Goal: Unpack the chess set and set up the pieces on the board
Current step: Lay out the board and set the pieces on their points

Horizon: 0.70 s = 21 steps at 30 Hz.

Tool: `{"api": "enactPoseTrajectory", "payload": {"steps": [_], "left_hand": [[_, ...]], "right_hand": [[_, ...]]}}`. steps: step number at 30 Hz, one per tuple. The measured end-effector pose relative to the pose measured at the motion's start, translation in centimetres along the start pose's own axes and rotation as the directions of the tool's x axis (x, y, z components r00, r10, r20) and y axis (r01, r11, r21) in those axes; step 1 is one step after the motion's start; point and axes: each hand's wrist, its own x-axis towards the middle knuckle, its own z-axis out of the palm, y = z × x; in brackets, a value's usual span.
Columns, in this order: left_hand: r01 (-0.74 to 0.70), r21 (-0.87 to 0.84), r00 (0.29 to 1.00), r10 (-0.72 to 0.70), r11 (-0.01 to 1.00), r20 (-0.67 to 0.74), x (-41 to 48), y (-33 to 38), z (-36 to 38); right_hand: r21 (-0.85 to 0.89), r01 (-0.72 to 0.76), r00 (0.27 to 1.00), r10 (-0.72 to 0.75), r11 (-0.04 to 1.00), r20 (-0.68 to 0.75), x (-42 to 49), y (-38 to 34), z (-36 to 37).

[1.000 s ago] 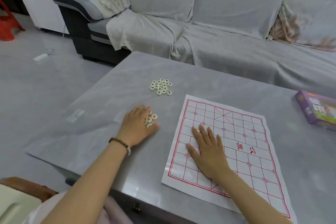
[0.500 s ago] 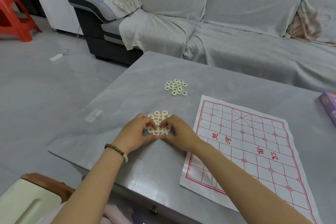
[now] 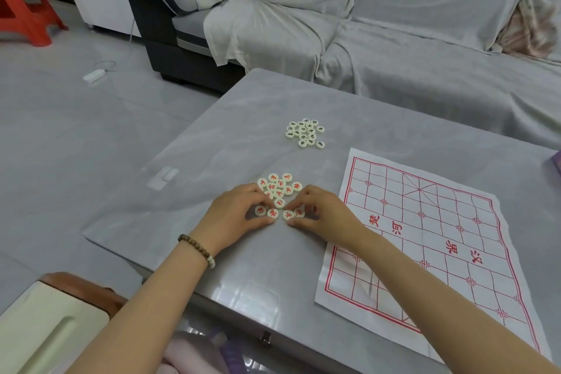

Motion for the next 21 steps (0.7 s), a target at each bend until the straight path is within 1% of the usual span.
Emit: {"api": "enactPoseTrajectory", "payload": {"steps": [3, 6, 9, 11, 13, 14, 15, 17, 19, 21], "left_hand": [[0.018, -0.067, 1.000, -0.019, 0.998, -0.006, -0.2, -0.1, 0.1], [0.055, -0.128, 0.998, -0.058, 0.990, -0.021, -0.4, -0.2, 0.3], [0.068, -0.194, 0.994, -0.082, 0.979, -0.068, -0.5, 0.4, 0.2], [0.058, -0.295, 0.986, -0.101, 0.954, -0.133, -0.4, 1.3, 0.0], [0.021, -0.385, 0.976, -0.103, 0.923, -0.194, -0.2, 3.4, 0.1], [-0.005, -0.415, 0.976, -0.086, 0.910, -0.201, 0.0, 4.9, 0.5], [-0.027, -0.421, 0.980, -0.059, 0.907, -0.190, 0.2, 6.3, 0.8], [-0.066, -0.352, 0.994, 0.029, 0.934, -0.109, 0.5, 9.6, 2.0], [-0.123, -0.280, 0.992, 0.121, 0.952, -0.023, 0.9, 12.5, 3.6], [-0.157, -0.230, 0.983, 0.174, 0.961, 0.058, 1.4, 14.9, 5.7]], "right_hand": [[-0.001, 0.002, 1.000, -0.002, 1.000, 0.007, 0.1, 0.1, -0.2], [-0.006, 0.009, 1.000, -0.009, 1.000, -0.026, 0.1, 0.3, 0.0], [-0.023, 0.015, 0.998, -0.016, 1.000, -0.058, -0.5, 0.0, -0.1], [0.013, -0.004, 0.992, 0.006, 1.000, -0.128, -1.5, -0.2, -0.9], [0.096, -0.038, 0.968, 0.061, 0.995, -0.244, -3.5, 0.0, -2.5], [0.128, -0.049, 0.950, 0.086, 0.991, -0.302, -5.0, 0.4, -3.6], [0.143, -0.061, 0.932, 0.107, 0.988, -0.345, -6.4, 0.9, -4.5], [0.132, -0.118, 0.908, 0.161, 0.984, -0.387, -9.8, 2.3, -6.1], [0.111, -0.193, 0.893, 0.222, 0.975, -0.393, -13.1, 3.6, -7.2], [0.103, -0.263, 0.880, 0.282, 0.959, -0.383, -15.7, 4.7, -7.6]]}}
